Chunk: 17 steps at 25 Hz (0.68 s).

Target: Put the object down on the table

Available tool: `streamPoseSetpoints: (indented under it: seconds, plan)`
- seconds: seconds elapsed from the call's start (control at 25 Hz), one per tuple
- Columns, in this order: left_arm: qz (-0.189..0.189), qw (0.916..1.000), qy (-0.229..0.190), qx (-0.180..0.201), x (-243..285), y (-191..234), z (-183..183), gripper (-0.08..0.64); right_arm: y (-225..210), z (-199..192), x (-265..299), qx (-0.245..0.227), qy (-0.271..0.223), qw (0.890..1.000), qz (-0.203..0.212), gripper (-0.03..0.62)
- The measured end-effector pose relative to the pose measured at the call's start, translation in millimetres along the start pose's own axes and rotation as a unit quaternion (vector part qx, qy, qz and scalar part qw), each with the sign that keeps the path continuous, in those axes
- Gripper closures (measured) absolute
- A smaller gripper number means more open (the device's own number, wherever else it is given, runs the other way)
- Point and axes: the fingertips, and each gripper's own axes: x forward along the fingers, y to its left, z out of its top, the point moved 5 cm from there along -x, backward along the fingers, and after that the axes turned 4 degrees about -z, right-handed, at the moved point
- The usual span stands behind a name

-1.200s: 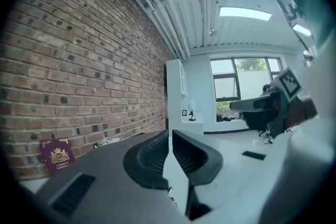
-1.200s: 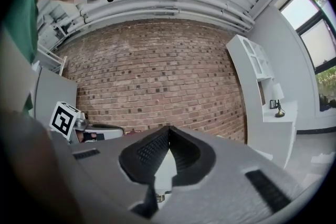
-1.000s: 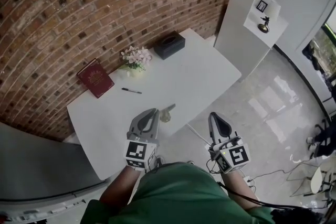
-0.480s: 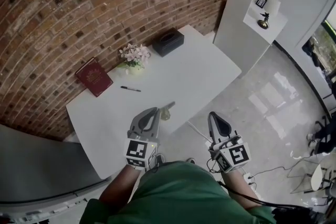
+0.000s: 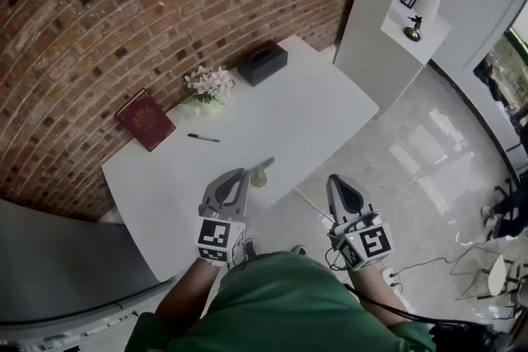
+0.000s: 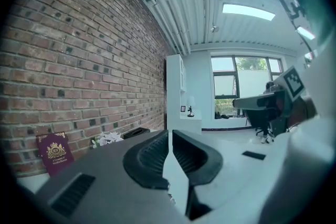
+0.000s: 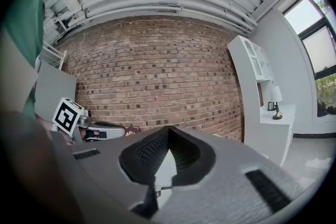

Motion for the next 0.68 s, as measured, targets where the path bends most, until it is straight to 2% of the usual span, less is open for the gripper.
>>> streamPoseSetpoints:
  seconds: [0.28, 0.68]
  plan:
    - [-0.009, 0.9999, 0.002, -0.012, 5.1, 5.8, -2.6, 0.535, -1.0, -1.4, 1.7, 0.000, 0.009, 1.000, -0.011, 0.591]
    - [-0.016, 0.9998, 0.008, 0.000, 8.2, 26.6, -12.7, 0.535, 5.8, -4.4, 6.7, -0.005, 0.008, 0.999, -0.035, 0.591]
